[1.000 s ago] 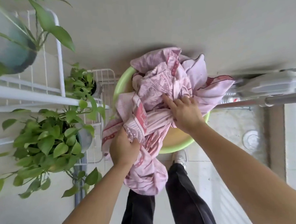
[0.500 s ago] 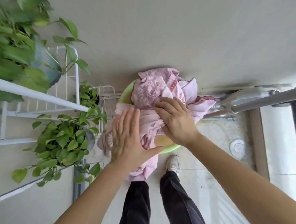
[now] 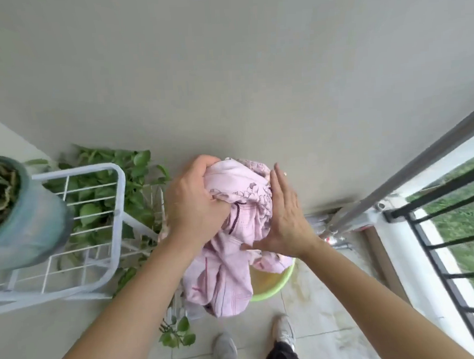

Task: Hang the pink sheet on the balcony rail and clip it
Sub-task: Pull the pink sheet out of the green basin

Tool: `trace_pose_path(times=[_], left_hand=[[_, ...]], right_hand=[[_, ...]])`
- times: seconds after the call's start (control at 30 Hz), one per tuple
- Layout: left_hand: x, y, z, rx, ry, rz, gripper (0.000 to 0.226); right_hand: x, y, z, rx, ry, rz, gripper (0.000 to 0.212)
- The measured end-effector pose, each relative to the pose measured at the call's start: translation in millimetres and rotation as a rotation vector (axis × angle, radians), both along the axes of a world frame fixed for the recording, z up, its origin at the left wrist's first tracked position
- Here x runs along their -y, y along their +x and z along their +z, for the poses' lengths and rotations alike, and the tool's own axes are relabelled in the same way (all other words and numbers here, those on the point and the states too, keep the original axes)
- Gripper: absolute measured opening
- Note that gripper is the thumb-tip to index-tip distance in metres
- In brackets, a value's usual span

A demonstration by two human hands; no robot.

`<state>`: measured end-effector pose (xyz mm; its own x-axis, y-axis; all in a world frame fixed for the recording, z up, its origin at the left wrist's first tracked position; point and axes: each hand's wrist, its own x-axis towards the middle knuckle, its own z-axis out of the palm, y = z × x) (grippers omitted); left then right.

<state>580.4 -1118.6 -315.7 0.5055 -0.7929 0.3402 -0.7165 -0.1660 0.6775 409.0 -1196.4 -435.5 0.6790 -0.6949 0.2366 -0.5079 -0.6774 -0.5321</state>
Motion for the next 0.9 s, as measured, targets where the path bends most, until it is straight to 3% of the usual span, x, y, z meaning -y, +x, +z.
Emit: trace_pose_path(times=[0.13, 0.23, 0.27, 0.3, 0.37, 0.47, 0.53, 0.6, 0.7, 0.77, 0.83, 0.9], left_hand=[[-1.9, -6.4, 88.1, -0.118, -0.304, -0.174, 0.045], [-5.7, 1.2, 146.3, -0.119, -0.448, -0.296, 0.046], [-6.3, 7.2, 163.0, -0.108, -0.479, -0.300, 0.046], [-6.3, 15.4, 178.4, -0.094, -0.504, -0.282, 0.046], [-5.9, 35.5, 206.5, -0.035, -0.539, -0.219, 0.046], [1.7, 67.7, 234.8, 0.273, -0.437, -0.126, 0.062], [9.4, 82.1, 246.7, 0.494, -0.298, -0.097, 0.072], [15.8, 85.1, 255.2, 0.494, -0.272, -0.085, 0.071], [23.8, 73.6, 263.0, 0.252, -0.319, -0.113, 0.062], [30.4, 64.5, 266.3, -0.003, -0.343, -0.143, 0.046], [37.1, 58.8, 271.5, -0.271, -0.365, -0.189, 0.034], [44.1, 56.2, 278.9, -0.469, -0.371, -0.236, 0.026]], right_hand=[[10.7, 13.4, 50.8, 0.204, 0.109, -0.358, 0.126], [20.9, 16.3, 113.5, 0.370, 0.351, -0.214, 0.071], [24.8, 11.7, 140.7, 0.333, 0.413, -0.166, 0.054], [34.1, 4.2, 167.8, 0.294, 0.436, -0.127, 0.041], [49.6, -10.9, 228.2, 0.267, 0.289, -0.209, 0.029], [60.8, -30.3, 321.2, 0.481, -0.034, -0.439, 0.032], [47.5, -35.1, 386.5, 0.649, -0.230, -0.461, 0.033], [27.0, -36.0, 440.6, 0.675, -0.412, -0.434, 0.040], [8.7, -42.0, 484.1, 0.676, -0.504, -0.392, 0.047], [2.8, -54.9, 492.4, 0.571, -0.505, -0.436, 0.052], [-1.5, -75.7, 485.2, 0.360, -0.581, -0.426, 0.068], [-2.6, -97.3, 463.8, 0.045, -0.606, -0.427, 0.100]])
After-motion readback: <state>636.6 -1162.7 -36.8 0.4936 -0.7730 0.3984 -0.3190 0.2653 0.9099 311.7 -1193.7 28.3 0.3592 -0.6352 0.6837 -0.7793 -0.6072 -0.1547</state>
